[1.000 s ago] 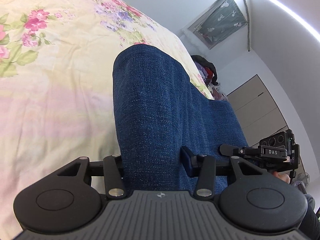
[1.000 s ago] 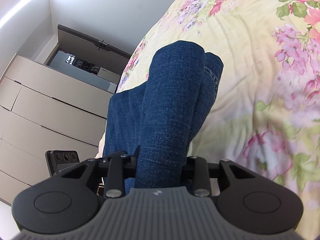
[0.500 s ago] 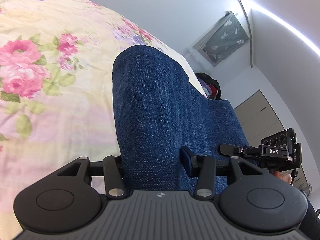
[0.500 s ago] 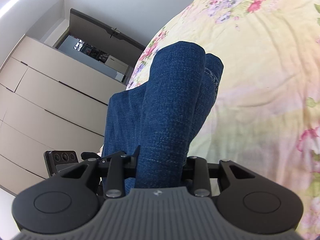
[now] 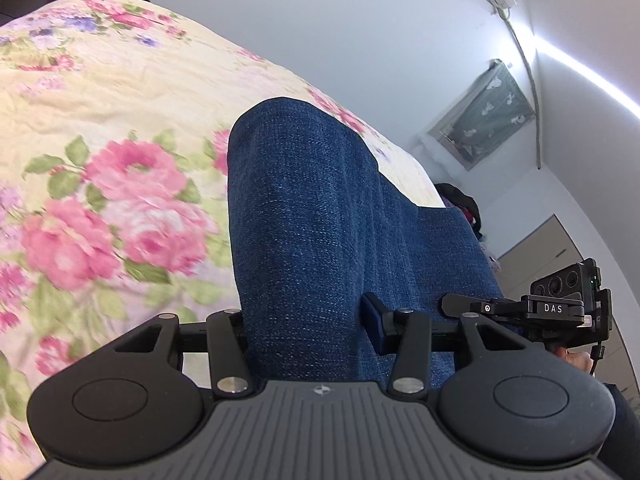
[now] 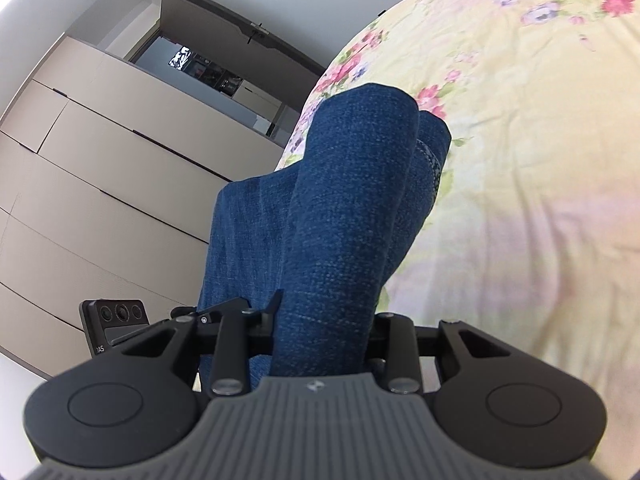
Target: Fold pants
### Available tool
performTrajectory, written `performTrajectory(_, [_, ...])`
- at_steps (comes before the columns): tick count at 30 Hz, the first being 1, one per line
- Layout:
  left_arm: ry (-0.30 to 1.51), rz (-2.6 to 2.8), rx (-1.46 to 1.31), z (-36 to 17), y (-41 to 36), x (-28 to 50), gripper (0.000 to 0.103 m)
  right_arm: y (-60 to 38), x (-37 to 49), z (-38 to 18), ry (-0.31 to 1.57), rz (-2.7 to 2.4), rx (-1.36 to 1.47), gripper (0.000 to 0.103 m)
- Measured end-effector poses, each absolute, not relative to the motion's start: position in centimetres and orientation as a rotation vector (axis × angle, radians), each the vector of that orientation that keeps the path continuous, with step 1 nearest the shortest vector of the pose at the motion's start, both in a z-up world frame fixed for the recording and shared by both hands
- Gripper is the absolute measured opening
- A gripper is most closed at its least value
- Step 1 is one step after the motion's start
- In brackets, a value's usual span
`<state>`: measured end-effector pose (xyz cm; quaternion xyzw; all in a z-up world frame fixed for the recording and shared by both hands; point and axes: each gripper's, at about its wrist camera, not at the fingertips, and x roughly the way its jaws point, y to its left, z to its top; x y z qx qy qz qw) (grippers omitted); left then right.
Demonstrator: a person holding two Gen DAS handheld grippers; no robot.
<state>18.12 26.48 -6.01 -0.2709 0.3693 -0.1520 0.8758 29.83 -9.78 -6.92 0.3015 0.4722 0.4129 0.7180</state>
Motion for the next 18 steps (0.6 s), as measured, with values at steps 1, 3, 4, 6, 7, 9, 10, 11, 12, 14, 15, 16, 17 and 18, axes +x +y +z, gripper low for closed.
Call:
performTrajectory(1, [0.769,-0.311,-0.568,-6.1,27.3,18.4,0.053,-8.7,30.5,-7.2,1.047,0.918,0.666,0.029])
performTrajectory(3, [0.768,-0.298,-0.575,-6.3,28.8,18.8,0.053,-6.7,31.5,-7.5,1.052,0.926,0.664,0.029])
performTrajectory(4, [0.768,-0.292,-0.58,-6.5,29.9,19.0,0.053,-5.7,32.1,-7.7,1.055,0.93,0.662,0.029])
performTrajectory(6, [0.77,-0.281,-0.588,-7.0,31.5,19.4,0.053,-3.7,33.1,-7.9,1.061,0.939,0.656,0.029])
performTrajectory(7, [0.771,-0.276,-0.592,-7.3,32.2,19.7,0.053,-2.6,33.6,-8.1,1.065,0.943,0.654,0.029])
performTrajectory(9, [0.776,-0.264,-0.599,-7.8,33.4,20.1,0.053,-0.7,34.5,-8.7,1.07,0.951,0.652,0.029])
performTrajectory(10, [0.779,-0.258,-0.6,-8.0,34.0,20.3,0.053,-0.2,34.6,-9.2,1.073,0.955,0.654,0.029])
performTrajectory(11, [0.784,-0.253,-0.599,-8.3,34.4,20.6,0.053,0.5,34.8,-9.7,1.076,0.957,0.658,0.029])
performTrajectory(12, [0.79,-0.248,-0.597,-8.6,34.9,20.8,0.053,1.1,35.1,-10.2,1.08,0.957,0.664,0.029])
performTrajectory(14, [0.8,-0.238,-0.59,-9.0,35.6,21.2,0.053,2.1,35.6,-11.3,1.088,0.954,0.677,0.029])
performTrajectory(15, [0.805,-0.234,-0.589,-9.4,36.1,21.5,0.053,2.9,35.6,-11.8,1.091,0.951,0.686,0.029])
performTrajectory(16, [0.808,-0.231,-0.588,-9.6,36.5,21.7,0.053,3.3,35.9,-12.5,1.095,0.948,0.697,0.029])
performTrajectory(17, [0.813,-0.227,-0.588,-9.9,36.9,21.9,0.053,3.9,36.2,-12.9,1.098,0.945,0.707,0.029])
performTrajectory(18, [0.817,-0.222,-0.59,-10.3,37.3,22.1,0.053,4.3,36.5,-13.3,1.1,0.944,0.714,0.029])
